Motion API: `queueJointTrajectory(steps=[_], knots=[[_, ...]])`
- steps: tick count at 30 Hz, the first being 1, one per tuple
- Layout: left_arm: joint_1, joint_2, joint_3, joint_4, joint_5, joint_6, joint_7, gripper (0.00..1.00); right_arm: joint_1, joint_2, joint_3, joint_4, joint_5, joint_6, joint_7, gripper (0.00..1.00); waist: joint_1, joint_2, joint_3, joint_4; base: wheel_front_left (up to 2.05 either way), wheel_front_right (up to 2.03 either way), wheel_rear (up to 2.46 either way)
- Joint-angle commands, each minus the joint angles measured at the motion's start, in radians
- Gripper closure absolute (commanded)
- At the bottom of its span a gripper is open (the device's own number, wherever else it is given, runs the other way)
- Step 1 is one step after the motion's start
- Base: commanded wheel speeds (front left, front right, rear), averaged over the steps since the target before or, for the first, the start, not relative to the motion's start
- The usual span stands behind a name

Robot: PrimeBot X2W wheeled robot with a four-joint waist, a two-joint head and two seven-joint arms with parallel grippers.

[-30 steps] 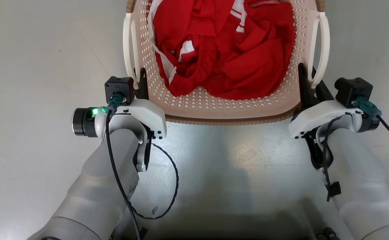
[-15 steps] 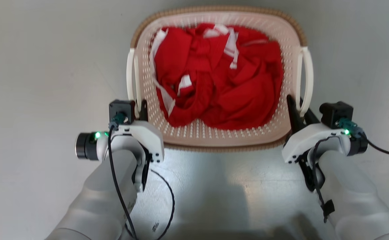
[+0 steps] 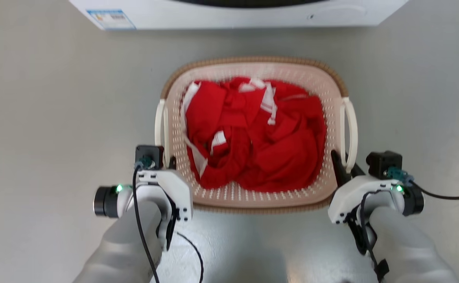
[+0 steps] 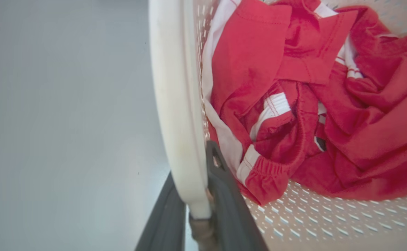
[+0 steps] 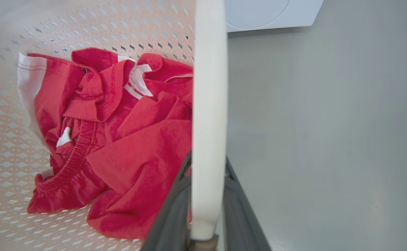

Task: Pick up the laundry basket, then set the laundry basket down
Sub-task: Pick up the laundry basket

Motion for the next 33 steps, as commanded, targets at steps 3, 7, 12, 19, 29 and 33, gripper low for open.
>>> queueJointTrajectory(steps=[3, 7, 12, 19, 29, 33], knots=[[0.034, 0.052, 0.006, 0.017, -0.018, -0.005, 0.012, 1.0, 0.06, -0.011, 0.033, 0.025, 0.011, 0.004, -0.006, 1.0, 0.0, 0.0, -0.058, -0.003, 0.0, 0.0, 0.0], [0.06, 0.052, -0.012, 0.03, -0.038, -0.017, 0.049, 1.0, 0.076, -0.011, 0.068, 0.062, 0.041, 0.004, -0.003, 1.0, 0.0, 0.0, -0.11, -0.004, 0.0, 0.0, 0.0], [0.089, 0.052, -0.036, 0.046, -0.055, -0.03, 0.086, 1.0, 0.09, -0.011, 0.103, 0.096, 0.078, 0.004, 0.014, 1.0, 0.0, 0.0, -0.169, -0.005, 0.0, 0.0, 0.0], [0.119, 0.052, -0.06, 0.069, -0.077, -0.053, 0.134, 1.0, 0.123, -0.011, 0.146, 0.136, 0.121, 0.004, 0.051, 1.0, 0.0, 0.0, -0.254, -0.009, 0.0, 0.0, 0.0], [0.166, 0.052, -0.083, 0.101, -0.103, -0.084, 0.181, 1.0, 0.177, -0.011, 0.198, 0.168, 0.175, 0.004, 0.101, 1.0, 0.0, 0.0, -0.405, -0.021, 0.0, 0.0, 0.0], [0.187, 0.052, -0.094, 0.109, -0.109, -0.096, 0.195, 1.0, 0.189, -0.011, 0.209, 0.181, 0.194, 0.004, 0.12, 1.0, 0.0, 0.0, -0.447, -0.03, 0.0, 0.0, 0.0]])
